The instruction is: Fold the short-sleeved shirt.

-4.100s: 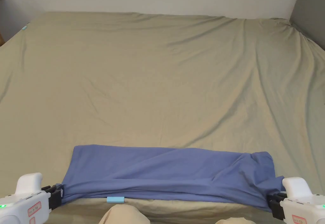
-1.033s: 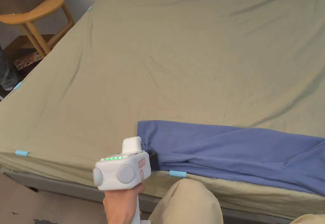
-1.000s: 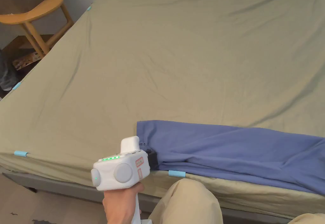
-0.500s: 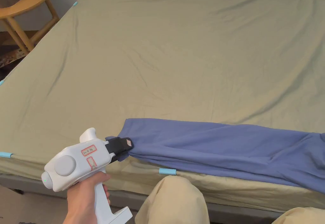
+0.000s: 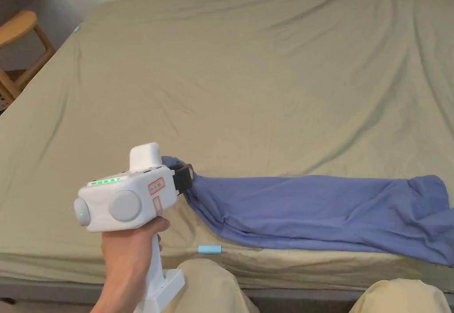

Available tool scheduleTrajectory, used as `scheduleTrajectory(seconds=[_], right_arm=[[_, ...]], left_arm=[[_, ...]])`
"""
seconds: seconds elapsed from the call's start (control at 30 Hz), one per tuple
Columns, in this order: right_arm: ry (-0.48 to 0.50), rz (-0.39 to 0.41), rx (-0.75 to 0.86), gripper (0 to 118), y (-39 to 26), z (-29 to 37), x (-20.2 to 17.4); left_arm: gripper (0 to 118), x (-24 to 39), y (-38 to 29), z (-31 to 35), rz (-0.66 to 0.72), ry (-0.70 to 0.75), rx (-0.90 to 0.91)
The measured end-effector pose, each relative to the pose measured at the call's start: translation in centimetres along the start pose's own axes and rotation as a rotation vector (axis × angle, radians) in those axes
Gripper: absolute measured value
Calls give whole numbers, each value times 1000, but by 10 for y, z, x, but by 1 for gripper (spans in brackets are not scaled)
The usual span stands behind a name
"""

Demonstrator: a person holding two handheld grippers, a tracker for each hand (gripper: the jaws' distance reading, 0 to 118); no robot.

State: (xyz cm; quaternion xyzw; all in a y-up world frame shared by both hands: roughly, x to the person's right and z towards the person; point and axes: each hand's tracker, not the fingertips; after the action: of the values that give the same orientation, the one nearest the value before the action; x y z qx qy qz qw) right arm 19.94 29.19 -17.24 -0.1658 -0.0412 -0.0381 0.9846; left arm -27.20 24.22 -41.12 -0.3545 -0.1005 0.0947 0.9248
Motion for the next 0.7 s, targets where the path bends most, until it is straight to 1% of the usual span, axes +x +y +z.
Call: scheduleTrajectory(seconds=[0.13,0.2,0.27,0.33,0.4,0.43,0.5,0.57,0.63,0.7], right_arm=[[-38,15,-4,1,-3,4,7],[-47,-2,-2,1,-3,7,14],[-59,-24,3,1,-3,11,23],[-76,-32,4,1,-1,16,33],[-102,-35,6,1,1,20,44],[-110,-41,3,1,2,22,49],[-136,-64,1,1,4,25,57],[-158,-51,2,1,4,28,59],[-162,-56,8,1,4,31,60],[-157,-67,10,1,3,33,59]], left_arm=[[16,68,4,-9,-177,-27,16],[16,106,0,-18,-259,-28,13],[16,143,-13,-29,-350,-82,-24],[16,175,-34,-38,-425,-82,-52],[16,202,-62,-46,-532,-90,-74],[16,213,-75,-49,-586,-76,-88],[16,237,-105,-61,-746,21,-97],[16,247,-125,-73,-783,1,-123],[16,249,-133,-81,-730,-32,-179],[16,248,-138,-86,-699,-9,-163]])
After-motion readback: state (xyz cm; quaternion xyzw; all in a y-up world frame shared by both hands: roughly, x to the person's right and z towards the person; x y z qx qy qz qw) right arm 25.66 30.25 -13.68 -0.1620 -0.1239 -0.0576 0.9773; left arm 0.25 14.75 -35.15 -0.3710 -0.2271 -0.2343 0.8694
